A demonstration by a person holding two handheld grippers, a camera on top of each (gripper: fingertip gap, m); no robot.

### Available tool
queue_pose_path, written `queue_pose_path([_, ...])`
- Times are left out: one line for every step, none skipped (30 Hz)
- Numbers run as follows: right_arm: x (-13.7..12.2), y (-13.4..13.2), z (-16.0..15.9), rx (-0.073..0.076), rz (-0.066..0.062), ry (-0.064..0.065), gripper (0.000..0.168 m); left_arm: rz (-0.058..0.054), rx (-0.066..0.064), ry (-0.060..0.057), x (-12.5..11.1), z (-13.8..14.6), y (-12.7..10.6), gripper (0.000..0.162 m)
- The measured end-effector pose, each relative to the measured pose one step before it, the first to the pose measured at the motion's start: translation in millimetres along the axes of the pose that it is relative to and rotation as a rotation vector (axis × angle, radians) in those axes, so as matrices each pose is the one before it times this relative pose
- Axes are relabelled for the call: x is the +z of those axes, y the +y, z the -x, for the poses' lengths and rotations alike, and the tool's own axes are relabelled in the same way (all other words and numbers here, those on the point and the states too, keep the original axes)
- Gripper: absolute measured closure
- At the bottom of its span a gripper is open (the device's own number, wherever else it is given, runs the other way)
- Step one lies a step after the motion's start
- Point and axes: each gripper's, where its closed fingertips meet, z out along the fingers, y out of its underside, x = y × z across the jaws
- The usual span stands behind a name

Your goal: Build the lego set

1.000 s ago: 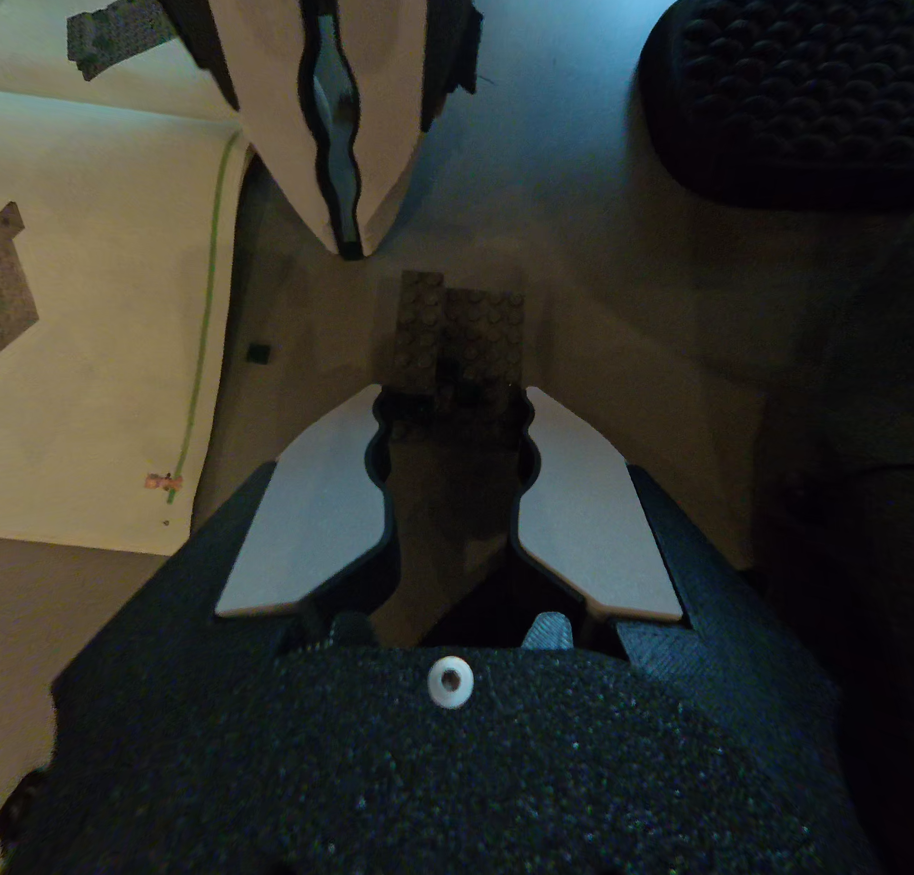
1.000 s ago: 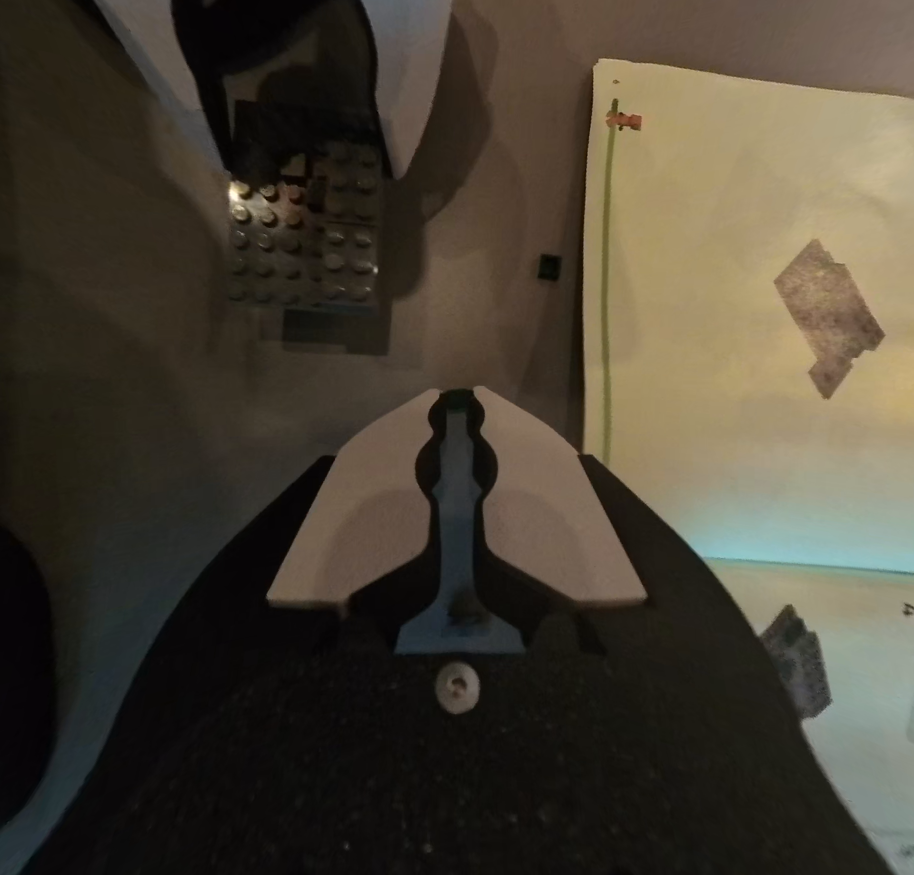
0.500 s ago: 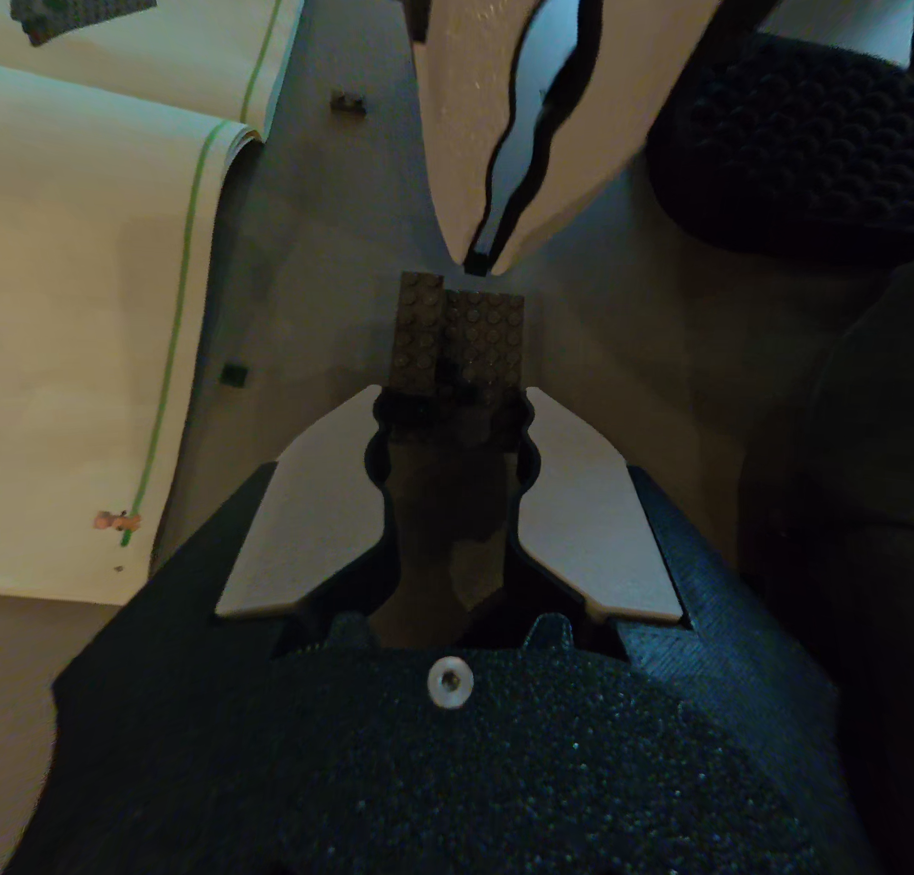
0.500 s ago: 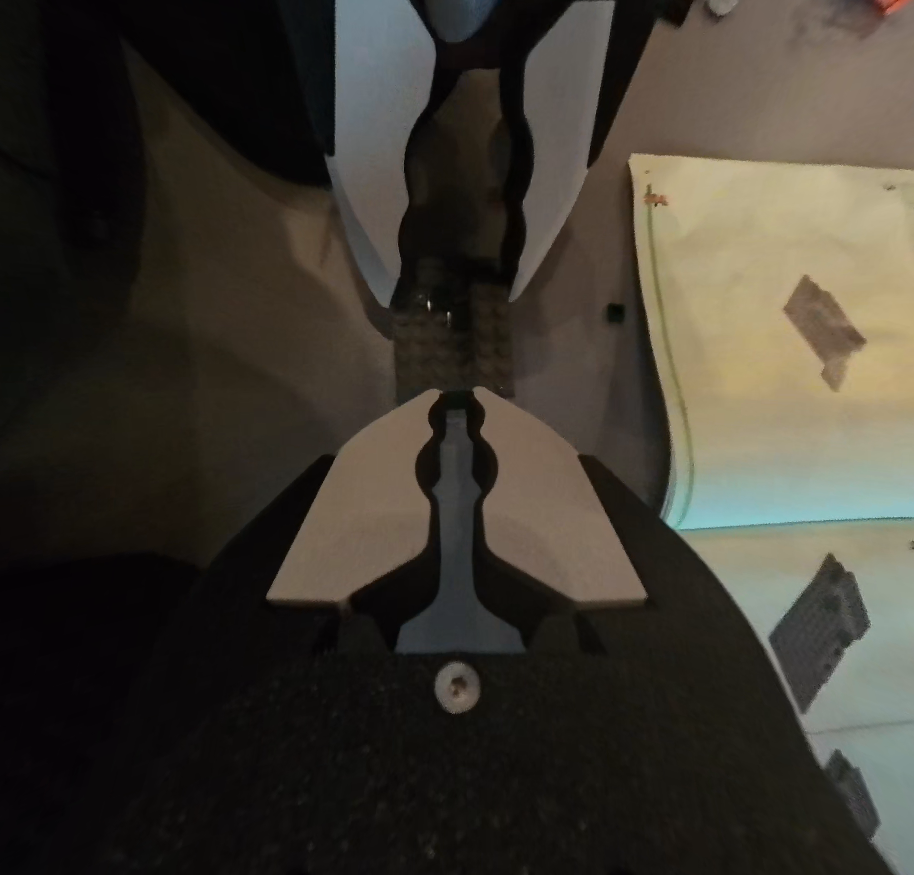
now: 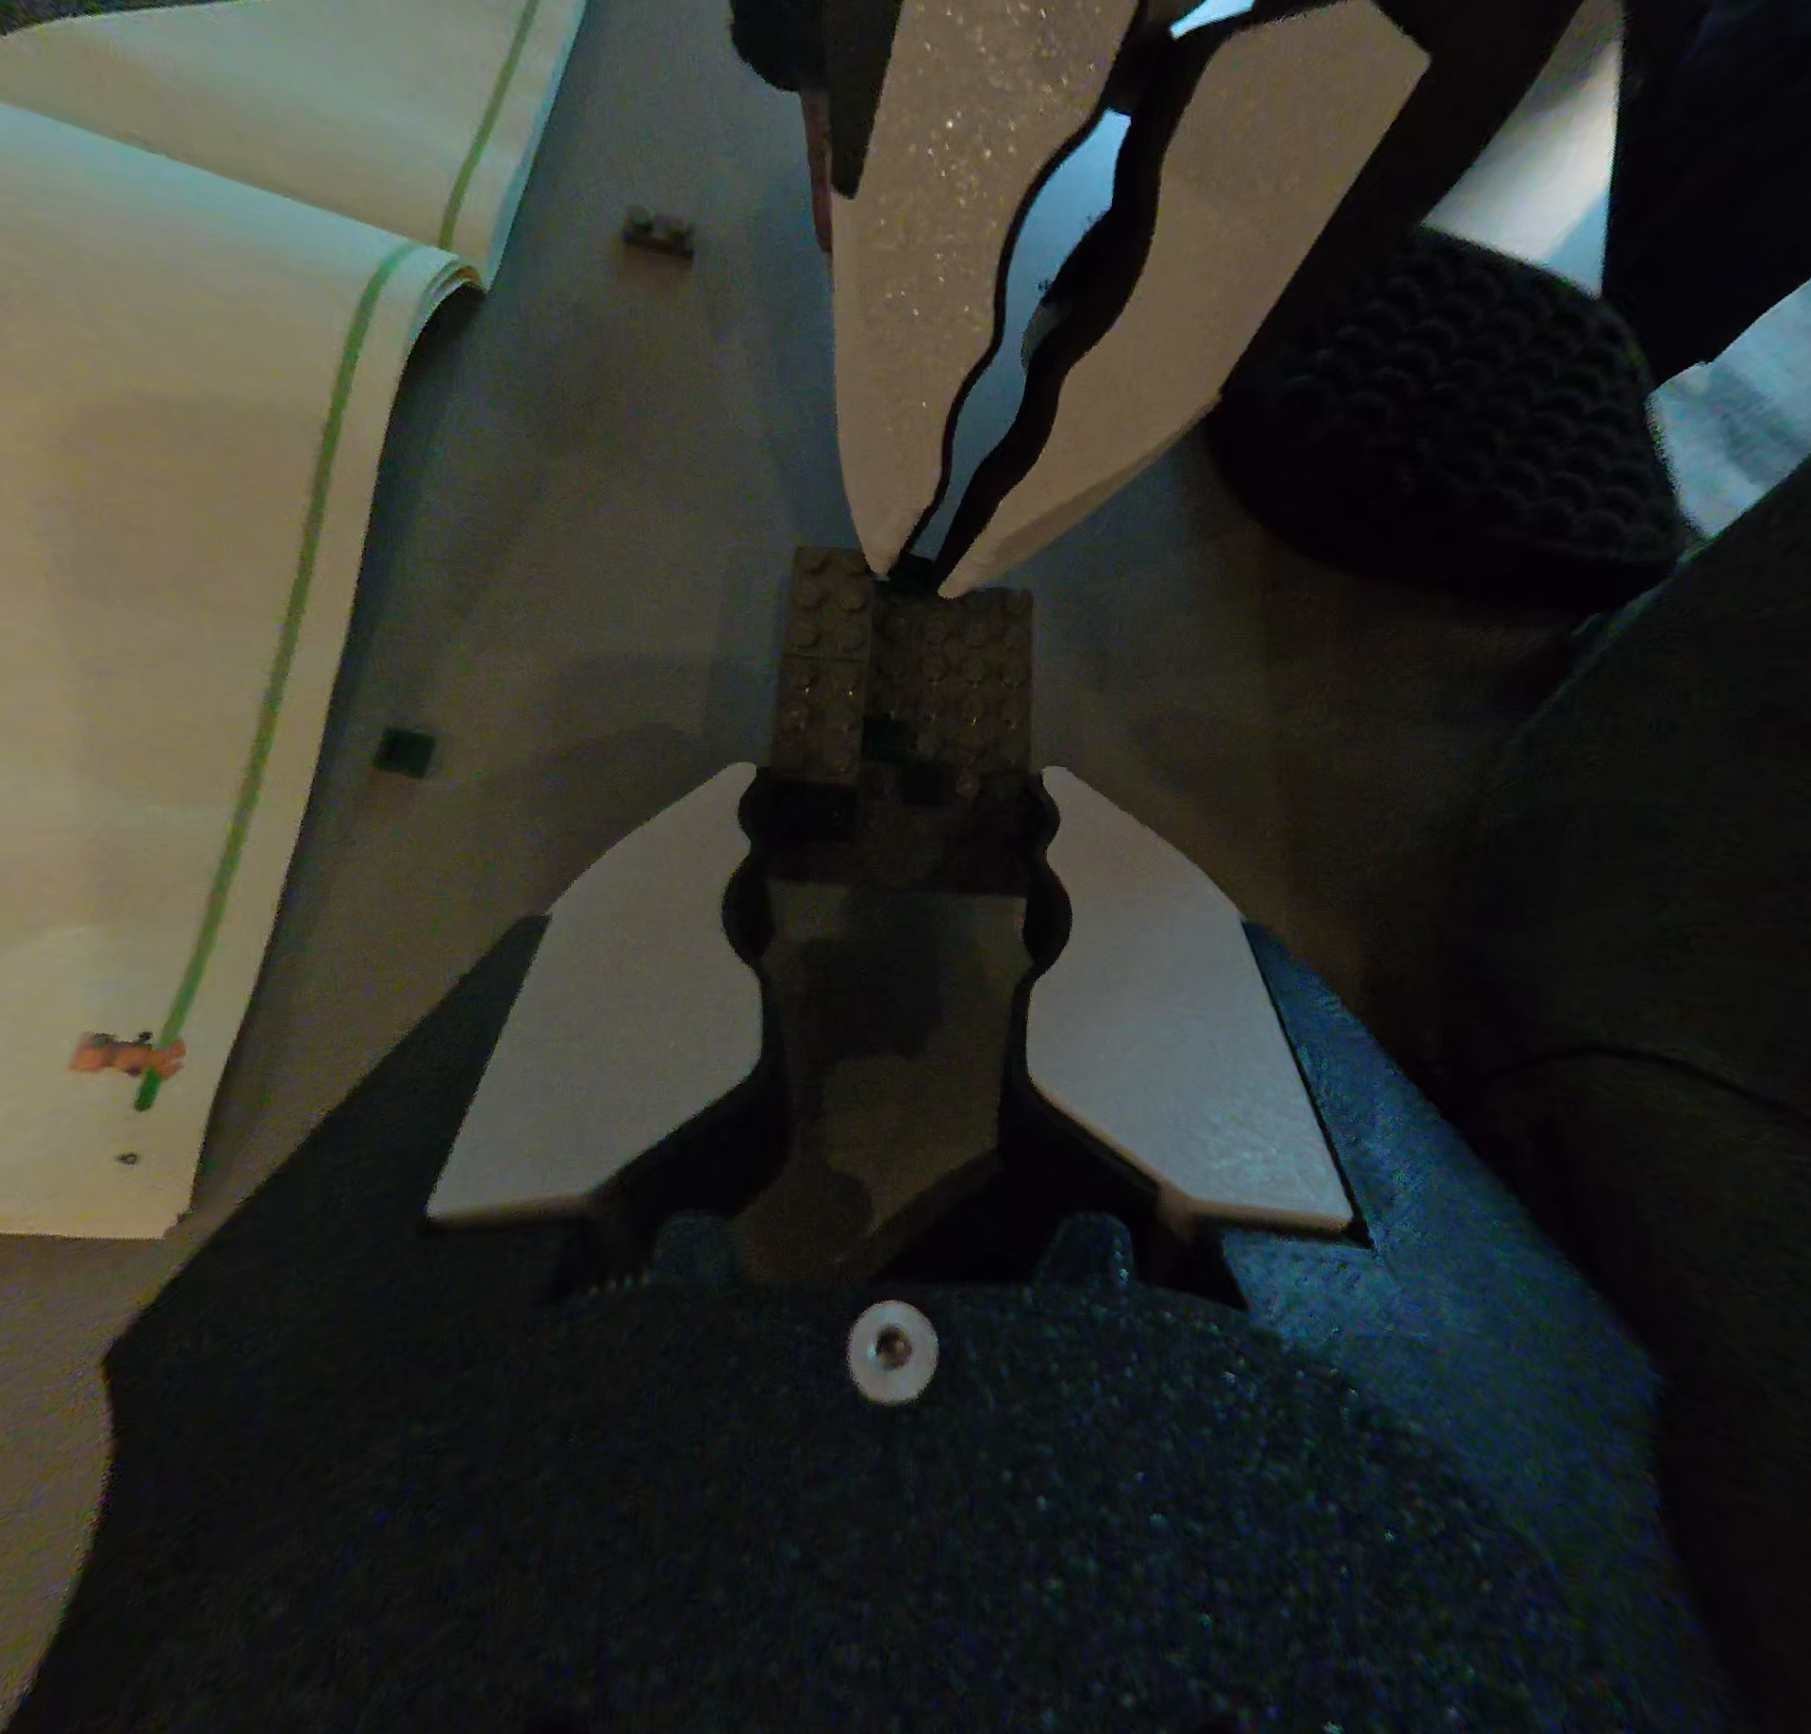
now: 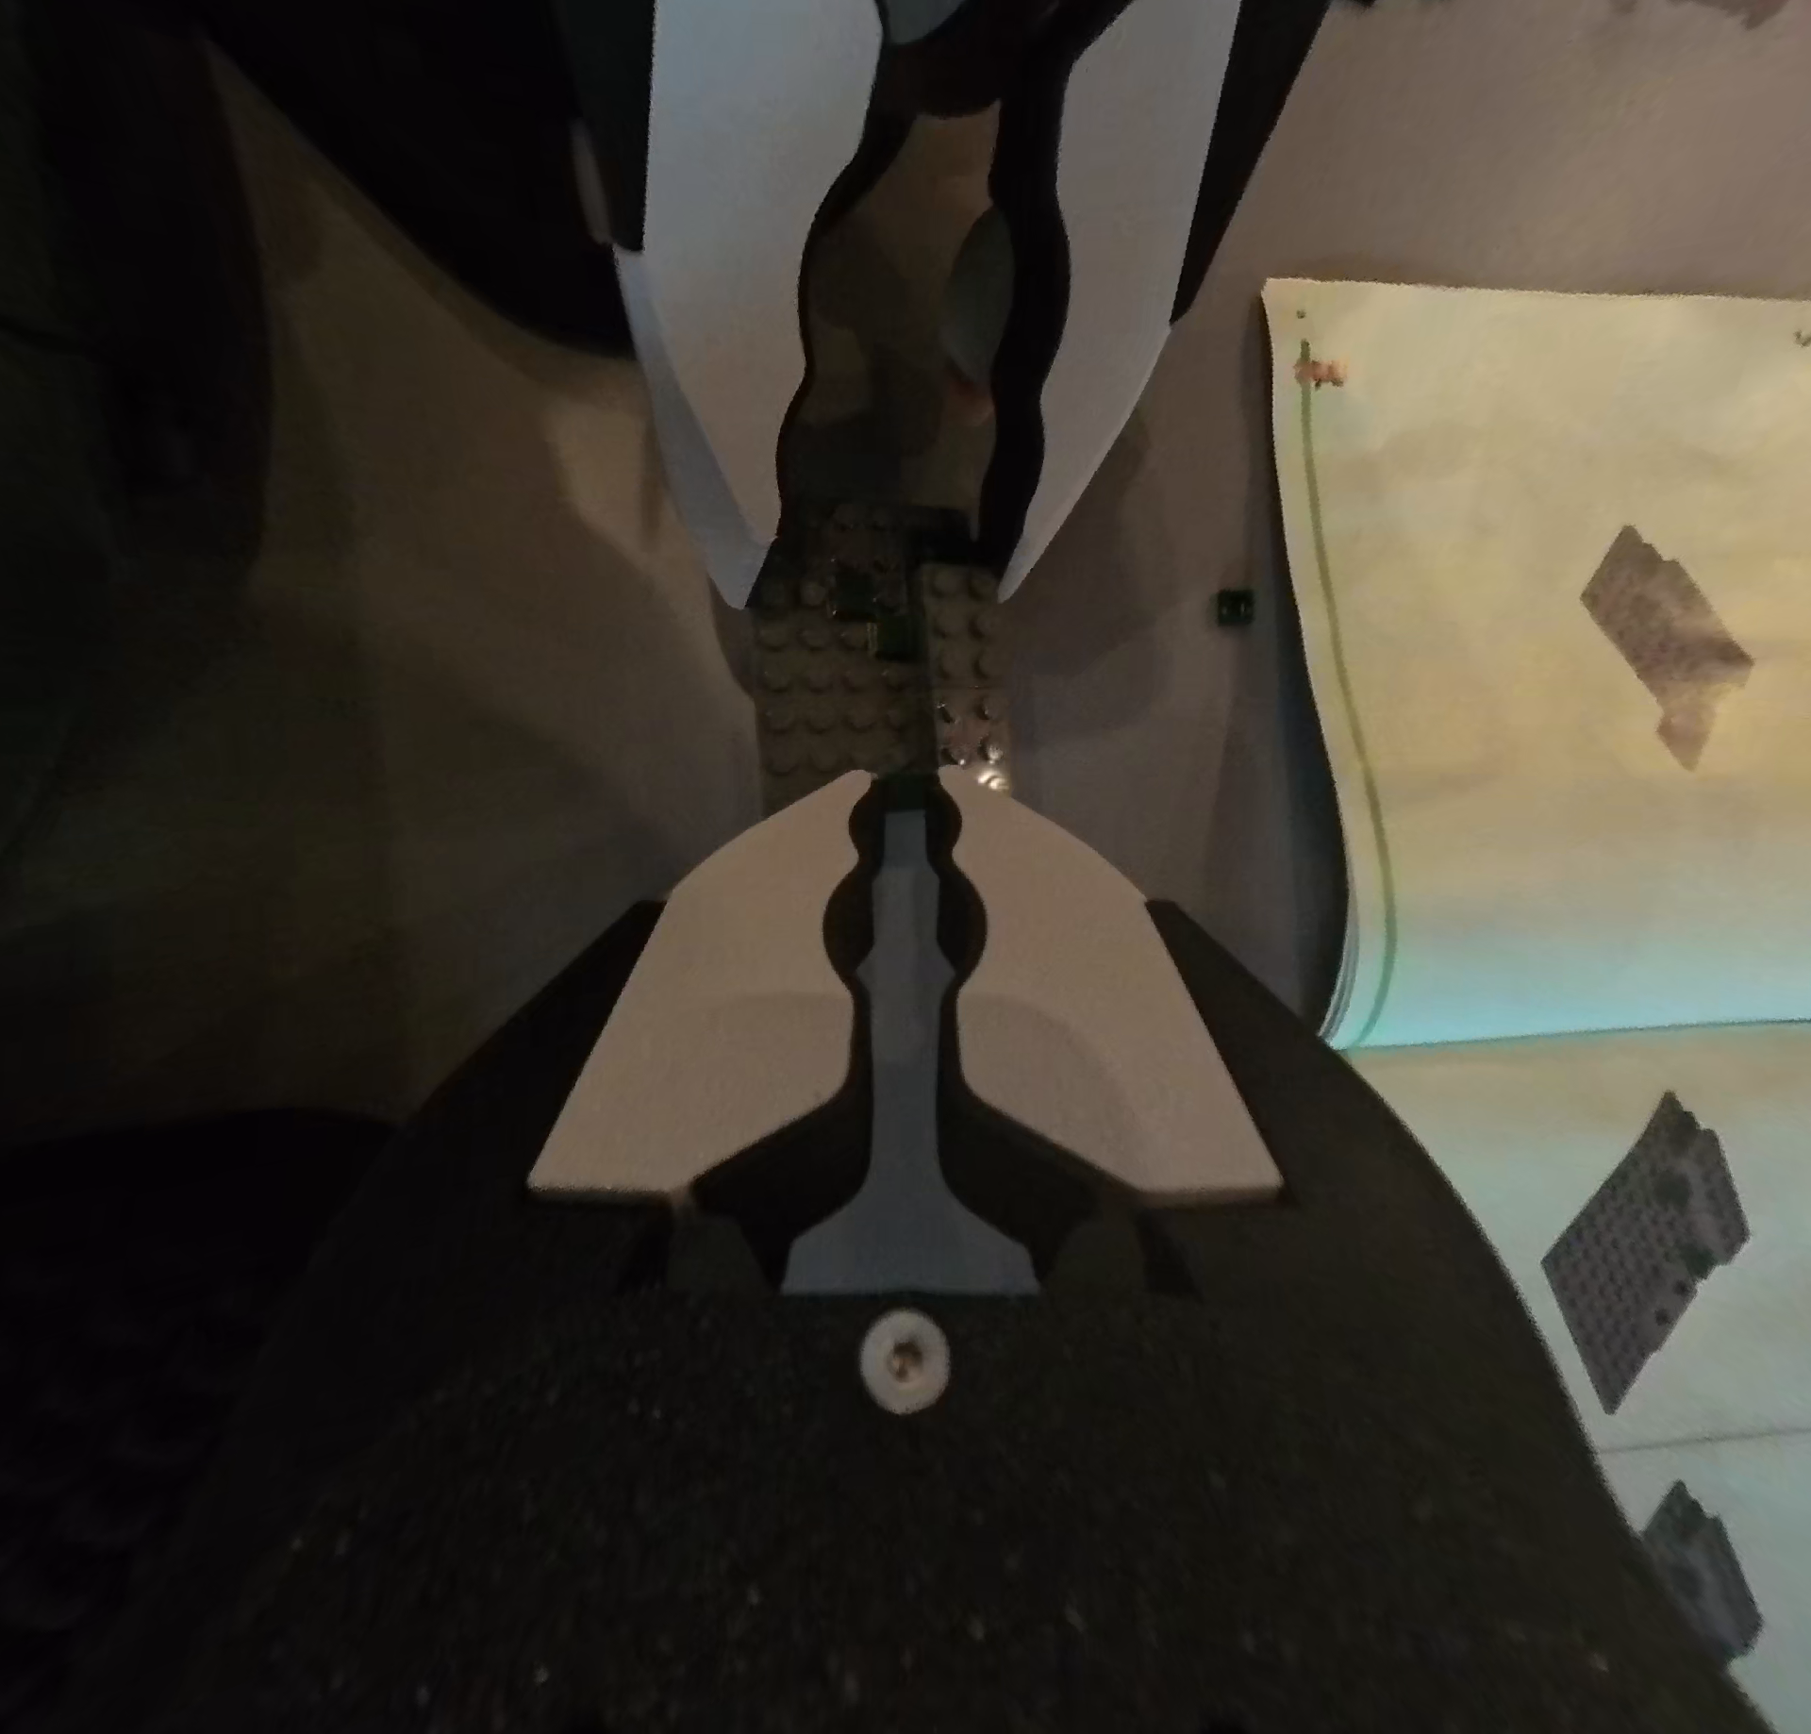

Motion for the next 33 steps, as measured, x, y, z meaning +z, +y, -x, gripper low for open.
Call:
queue_pose_path([-0.53, -0.45, 0.11, 0.001, 0.0009, 0.0001, 0.161, -0.0044, -0.0075, 0.0071, -0.47, -0.45, -0.43, 0.112])
queue_pose_path([-0.54, -0.42, 0.32, 0.0017, 0.0011, -0.0012, 0.161, -0.005, -0.0052, 0.0072, -0.46, -0.61, -0.49, 0.112])
queue_pose_path([-0.7, -0.59, 0.35, 0.0015, 0.0001, -0.0009, 0.161, -0.0037, -0.0043, 0.006, -0.51, -0.73, -0.37, 0.112])
queue_pose_path([-0.62, -0.54, 0.37, 0.0012, 0.0, -0.0003, 0.161, -0.0035, -0.0041, 0.0058, -0.46, -0.66, -0.28, 0.113])
queue_pose_path([-0.58, -0.2, 0.29, 0.0005, 0.0018, 0.0, 0.161, -0.0065, -0.0046, 0.0062, -0.61, -0.73, -0.79, 0.113])
queue_pose_path([-0.62, -0.38, 0.36, -0.001, 0.0016, 0.0009, 0.161, -0.0049, -0.0038, 0.0047, -0.48, -0.65, -0.58, 0.113])
queue_pose_path([-0.65, -0.53, 0.42, -0.0007, 0.0002, -0.0002, 0.161, -0.0034, -0.0014, 0.0043, -0.41, -0.7, -0.28, 0.113])
queue_pose_path([-0.73, -0.81, 0.56, 0.0009, -0.0017, -0.0014, 0.161, -0.0056, -0.0022, 0.0051, -0.39, -0.88, -0.58, 0.113])
queue_pose_path([-0.67, -0.68, 0.45, 0.0015, -0.0012, -0.0009, 0.161, -0.0052, -0.0039, 0.0052, -0.48, -0.7, -0.49, 0.113])
queue_pose_path([-0.71, -0.4, 0.3, 0.0007, 0.0005, -0.0001, 0.161, -0.0054, -0.0026, 0.0045, -0.45, -0.61, -0.5, 0.113])
queue_pose_path([-0.61, -0.59, 0.09, -0.0003, -0.001, 0.001, 0.161, -0.0046, -0.0019, 0.003, -0.37, -0.34, -0.38, 0.113])
queue_pose_path([-0.69, -0.85, 0.17, 0.0008, -0.0027, 0.0, 0.161, -0.0055, -0.0016, 0.0035, -0.57, -0.53, -0.49, 0.113])
queue_pose_path([-0.69, -0.82, 0.32, 0.0021, -0.0025, -0.0019, 0.161, -0.0074, -0.0021, 0.005, -0.66, -0.79, -0.7, 0.113])
queue_pose_path([-0.59, -0.59, 0.11, 0.0009, -0.0009, -0.0001, 0.161, -0.0048, -0.0026, 0.0031, -0.64, -0.47, -0.45, 0.113])
queue_pose_path([-0.6, -0.37, -0.09, -0.0005, 0.0003, 0.0008, 0.161, -0.0032, 0.001, -0.0001, -0.53, -0.19, -0.22, 0.113])
queue_pose_path([-0.54, -0.45, 0.17, 0.0002, -0.0003, -0.0016, 0.161, -0.0041, 0.0024, 0.0003, -0.56, -0.4, -0.41, 0.113])
queue_pose_path([-0.56, -0.64, 0.37, 0.001, -0.0013, -0.0028, 0.161, -0.0031, 0.0013, 0.0011, -0.47, -0.59, -0.41, 0.113])
queue_pose_path([-0.43, -0.44, 0.45, 0.0006, 0.0, -0.0027, 0.161, -0.0041, 0.0015, 0.0007, -0.55, -0.51, -0.43, 0.113])
queue_pose_path([-0.44, -0.44, 0.41, -0.0006, 0.0, -0.0023, 0.161, -0.0033, 0.001, 0.0013, -0.55, -0.55, -0.41, 0.113])
queue_pose_path([-0.38, -0.75, 0.3, -0.0004, -0.002, -0.0021, 0.161, -0.0025, 0.0023, 0.0004, -0.43, -0.5, -0.23, 0.113])
queue_pose_path([-0.42, -0.9, 0.48, 0.0013, -0.0033, -0.0026, 0.161, -0.0025, 0.002, 0.0011, -0.55, -0.42, -0.25, 0.113])
queue_pose_path([-0.15, -0.5, 0.32, 0.0023, -0.0015, -0.0029, 0.161, -0.0046, -0.0012, 0.0025, -0.46, -0.5, -0.5, 0.113])
queue_pose_path([-0.19, -0.24, 0.21, 0.0012, 0.0001, -0.0018, 0.161, -0.004, -0.0017, 0.0023, -0.43, -0.25, -0.34, 0.113])
queue_pose_path([-0.3, -0.47, 0.28, 0.0005, -0.0007, -0.0013, 0.161, -0.0025, 0.0024, 0.0006, -0.41, -0.29, -0.23, 0.113])
queue_pose_path([-0.24, -0.54, 0.27, 0.001, -0.0007, -0.0017, 0.161, -0.0036, 0.0035, -0.0002, -0.35, -0.34, -0.39, 0.113])
queue_pose_path([-0.49, -0.54, 0.34, 0.0009, -0.0003, -0.0016, 0.161, -0.0037, 0.0025, 0.0008, -0.38, -0.35, -0.47, 0.113])
queue_pose_path([-0.4, -0.48, 0.28, 0.0001, 0.0003, -0.0007, 0.161, -0.002, 0.0004, 0.0013, -0.18, -0.38, -0.18, 0.113])
queue_pose_path([-0.56, -0.43, 0.19, -0.0008, 0.0005, 0.0001, 0.161, -0.0039, 0.0006, 0.0009, -0.32, -0.37, -0.46, 0.113])
queue_pose_path([-0.49, -0.35, 0.34, -0.0001, 0.0007, -0.0006, 0.161, -0.0033, 0.0017, 0.0014, -0.21, -0.42, -0.34, 0.114])
queue_pose_path([-0.58, -0.6, 0.3, 0.0012, -0.001, -0.0012, 0.161, -0.0038, 0.0018, 0.0018, -0.18, -0.47, -0.4, 0.114])
queue_pose_path([-0.62, -0.77, 0.36, 0.002, -0.0024, -0.0013, 0.161, -0.0039, 0.0007, 0.0026, -0.13, -0.52, -0.38, 0.113])
queue_pose_path([-0.58, -0.43, 0.29, 0.0018, -0.0007, -0.0008, 0.161, -0.0059, 0.0004, 0.0024, -0.23, -0.45, -0.64, 0.113])
queue_pose_path([-0.51, -0.33, 0.22, 0.0, 0.0002, 0.0004, 0.161, -0.0041, 0.001, 0.0014, -0.27, -0.28, -0.46, 0.113])
